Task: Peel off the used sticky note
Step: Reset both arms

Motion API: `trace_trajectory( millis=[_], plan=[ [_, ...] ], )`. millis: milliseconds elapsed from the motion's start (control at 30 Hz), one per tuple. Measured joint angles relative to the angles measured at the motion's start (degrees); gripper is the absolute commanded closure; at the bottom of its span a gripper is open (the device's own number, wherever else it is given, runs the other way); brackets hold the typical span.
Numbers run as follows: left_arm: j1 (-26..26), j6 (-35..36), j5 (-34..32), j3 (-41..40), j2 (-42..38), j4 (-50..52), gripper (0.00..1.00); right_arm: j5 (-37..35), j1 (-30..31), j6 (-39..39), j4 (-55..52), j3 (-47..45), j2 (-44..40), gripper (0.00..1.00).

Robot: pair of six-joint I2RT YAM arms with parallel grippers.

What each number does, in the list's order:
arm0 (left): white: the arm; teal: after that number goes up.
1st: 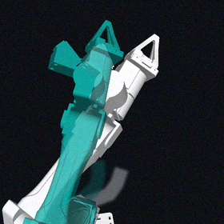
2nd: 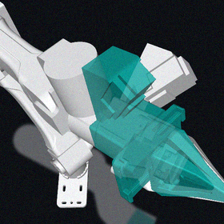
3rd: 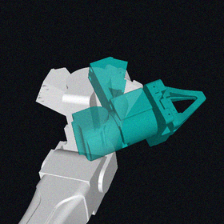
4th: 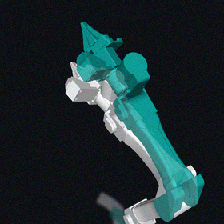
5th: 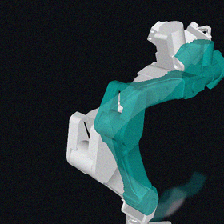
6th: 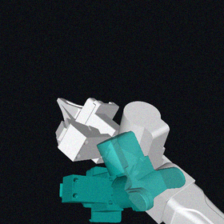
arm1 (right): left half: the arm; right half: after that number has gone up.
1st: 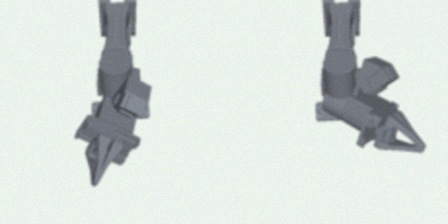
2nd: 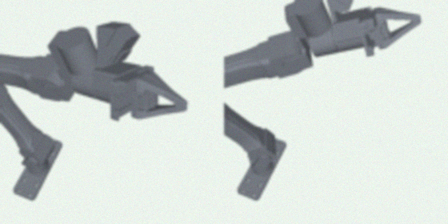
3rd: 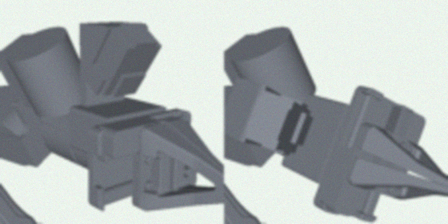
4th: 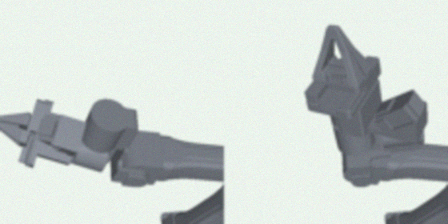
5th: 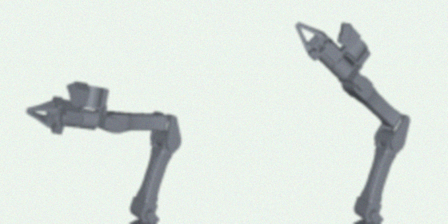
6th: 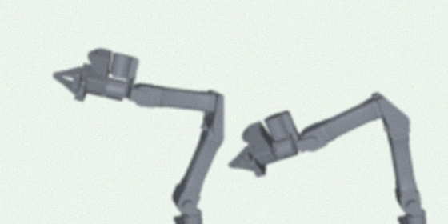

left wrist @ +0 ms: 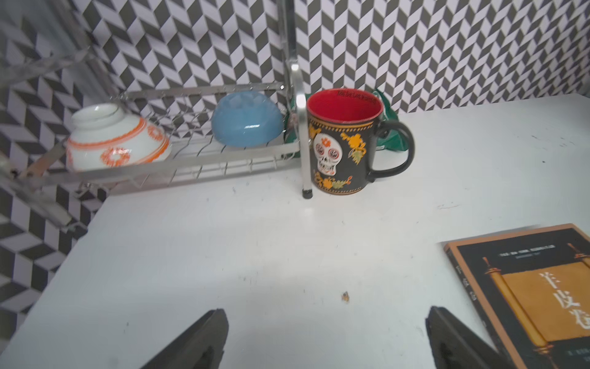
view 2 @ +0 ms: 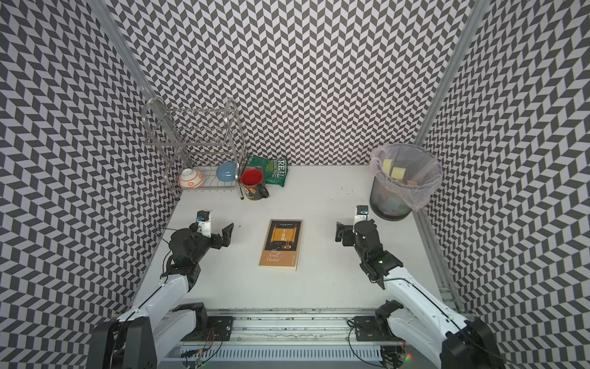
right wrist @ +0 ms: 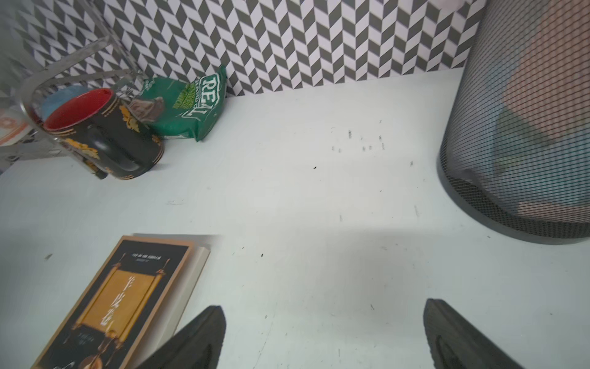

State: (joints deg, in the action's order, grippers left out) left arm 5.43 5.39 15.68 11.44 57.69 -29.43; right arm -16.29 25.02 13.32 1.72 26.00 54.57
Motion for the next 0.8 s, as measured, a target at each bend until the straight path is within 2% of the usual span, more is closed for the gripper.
trace_trajectory(
  millis=[100,167,267,433,533,800],
  plan=[
    [0.0,-1.8,-0.6,-5.0,3.8,-13.6,0.00,-3.2,-0.2,-4.1,6.5,-1.2,1.0,0.00],
    [0.0,-2.6,-1.1,-5.3,8.6,-20.8,0.00,-4.2,-1.4,-6.6,10.8,-1.4,2.4,0.00],
    [0.0,-3.7,-1.5,-3.8,16.6,-29.0,0.00,-4.2,-6.3,-8.7,17.6,-1.8,5.0,0.01],
    [0.0,-5.4,-2.4,0.3,25.6,-36.6,0.00,-1.8,-14.6,-10.8,31.6,-6.7,9.2,0.01],
    [-0.2,-5.5,-2.8,0.9,30.9,-40.8,0.00,-0.5,-17.0,-11.9,39.7,-9.7,14.3,0.01],
    [-2.5,-5.2,-5.9,2.4,31.6,-41.4,0.00,4.5,-18.1,-15.1,57.9,-11.3,30.1,0.00]
  ],
)
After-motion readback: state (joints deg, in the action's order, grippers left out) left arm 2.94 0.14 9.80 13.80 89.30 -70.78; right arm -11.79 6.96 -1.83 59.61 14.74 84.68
